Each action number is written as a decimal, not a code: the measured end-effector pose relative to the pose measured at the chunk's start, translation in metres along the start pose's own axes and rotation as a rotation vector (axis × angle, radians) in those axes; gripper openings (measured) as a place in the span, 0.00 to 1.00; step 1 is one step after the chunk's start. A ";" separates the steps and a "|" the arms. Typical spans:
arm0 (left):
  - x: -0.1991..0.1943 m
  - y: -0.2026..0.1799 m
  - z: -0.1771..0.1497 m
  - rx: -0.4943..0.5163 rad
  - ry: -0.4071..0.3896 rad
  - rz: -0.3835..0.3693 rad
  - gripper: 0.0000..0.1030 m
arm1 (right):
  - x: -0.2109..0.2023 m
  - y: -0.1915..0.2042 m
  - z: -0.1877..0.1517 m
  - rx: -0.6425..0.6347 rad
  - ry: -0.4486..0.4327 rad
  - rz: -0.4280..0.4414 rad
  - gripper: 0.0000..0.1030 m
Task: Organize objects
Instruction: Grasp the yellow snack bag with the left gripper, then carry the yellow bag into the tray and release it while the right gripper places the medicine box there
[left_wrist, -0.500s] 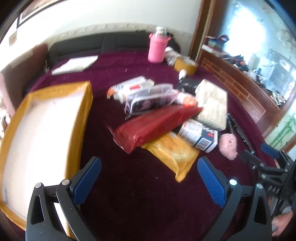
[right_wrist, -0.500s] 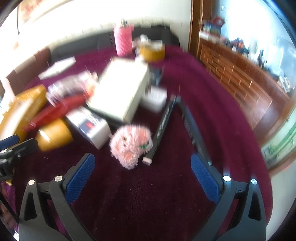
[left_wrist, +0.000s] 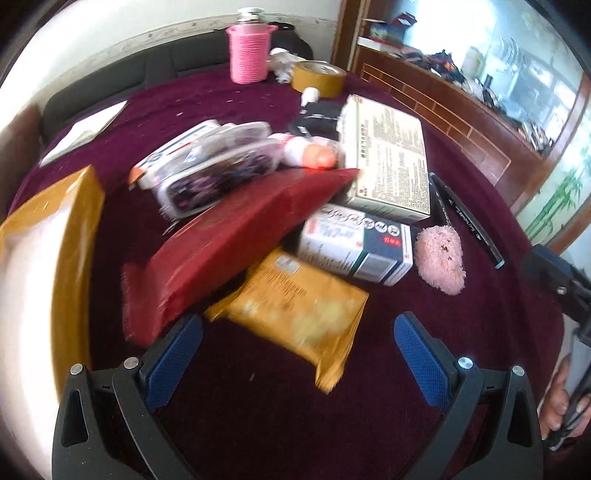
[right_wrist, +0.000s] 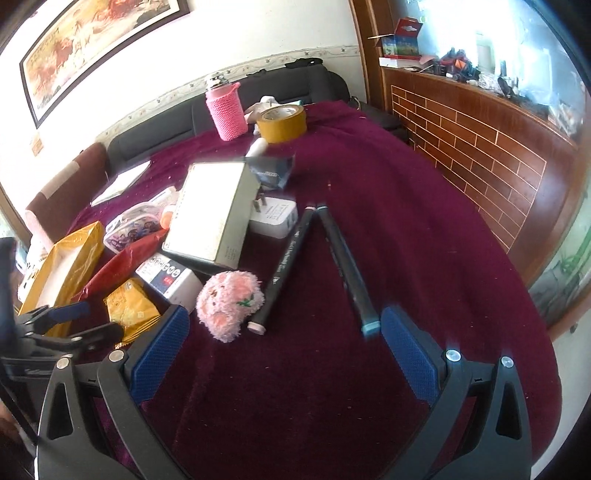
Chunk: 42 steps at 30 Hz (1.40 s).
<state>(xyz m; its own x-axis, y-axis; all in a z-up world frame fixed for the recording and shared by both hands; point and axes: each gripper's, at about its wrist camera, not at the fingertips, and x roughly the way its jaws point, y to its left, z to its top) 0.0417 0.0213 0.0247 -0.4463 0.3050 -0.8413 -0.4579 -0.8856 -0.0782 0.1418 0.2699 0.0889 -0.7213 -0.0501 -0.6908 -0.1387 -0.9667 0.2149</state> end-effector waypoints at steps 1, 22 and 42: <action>0.004 -0.003 0.004 0.016 0.010 -0.003 0.98 | -0.002 -0.005 0.001 0.011 -0.005 0.003 1.00; -0.119 0.027 -0.051 -0.097 -0.193 -0.080 0.34 | 0.022 0.067 0.024 -0.313 0.096 0.176 1.00; -0.157 0.116 -0.108 -0.347 -0.286 -0.039 0.34 | 0.094 0.156 -0.011 -0.663 0.301 0.051 0.48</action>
<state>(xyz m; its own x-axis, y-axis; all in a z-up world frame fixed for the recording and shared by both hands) 0.1418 -0.1678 0.0899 -0.6505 0.3817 -0.6566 -0.2151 -0.9217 -0.3227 0.0597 0.1112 0.0502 -0.4851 -0.0735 -0.8713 0.3992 -0.9052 -0.1460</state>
